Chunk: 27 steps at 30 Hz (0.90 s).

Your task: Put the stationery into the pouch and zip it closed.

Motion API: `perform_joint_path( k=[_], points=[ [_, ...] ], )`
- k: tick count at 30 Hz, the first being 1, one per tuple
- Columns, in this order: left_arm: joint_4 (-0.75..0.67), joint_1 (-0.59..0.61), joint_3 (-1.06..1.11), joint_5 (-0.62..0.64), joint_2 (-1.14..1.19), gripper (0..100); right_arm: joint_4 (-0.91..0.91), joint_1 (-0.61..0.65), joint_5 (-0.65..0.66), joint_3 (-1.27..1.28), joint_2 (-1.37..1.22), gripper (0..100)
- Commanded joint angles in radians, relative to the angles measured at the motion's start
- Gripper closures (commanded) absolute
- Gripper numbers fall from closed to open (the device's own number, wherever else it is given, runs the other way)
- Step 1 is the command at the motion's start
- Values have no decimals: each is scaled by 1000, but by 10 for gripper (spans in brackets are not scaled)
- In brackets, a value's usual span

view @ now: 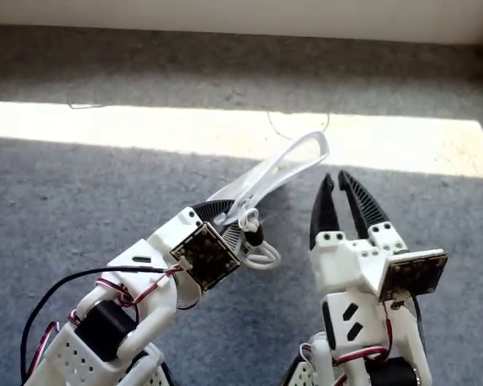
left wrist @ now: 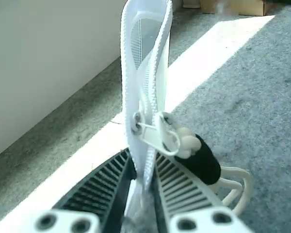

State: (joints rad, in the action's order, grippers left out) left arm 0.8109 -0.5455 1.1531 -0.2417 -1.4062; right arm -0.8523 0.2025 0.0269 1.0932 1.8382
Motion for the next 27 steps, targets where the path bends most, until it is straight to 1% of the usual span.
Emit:
perform_joint_path(
  k=[1,4,7,10,13,15,19,23,27],
  points=[
    [-5,19,1,-6,1,995,-102,105,-5,-96,-1,804],
    [-5,19,1,-6,1,995,-179,199,-5,-142,-1,795],
    [-5,19,1,-8,1,995,-226,320,-5,-191,-1,795],
    [-5,19,1,-8,1,995,-242,429,-5,-202,-1,795],
    [-5,19,1,-8,1,995,-240,504,-3,-200,-2,795],
    [-5,19,1,-8,1,995,-236,535,0,-200,-4,795],
    [-5,18,1,-8,1,995,-219,585,54,-186,-8,795],
    [-5,15,1,-8,1,995,-148,591,60,-96,-8,795],
    [-5,15,1,-8,1,995,-59,591,126,24,-8,796]
  ],
)
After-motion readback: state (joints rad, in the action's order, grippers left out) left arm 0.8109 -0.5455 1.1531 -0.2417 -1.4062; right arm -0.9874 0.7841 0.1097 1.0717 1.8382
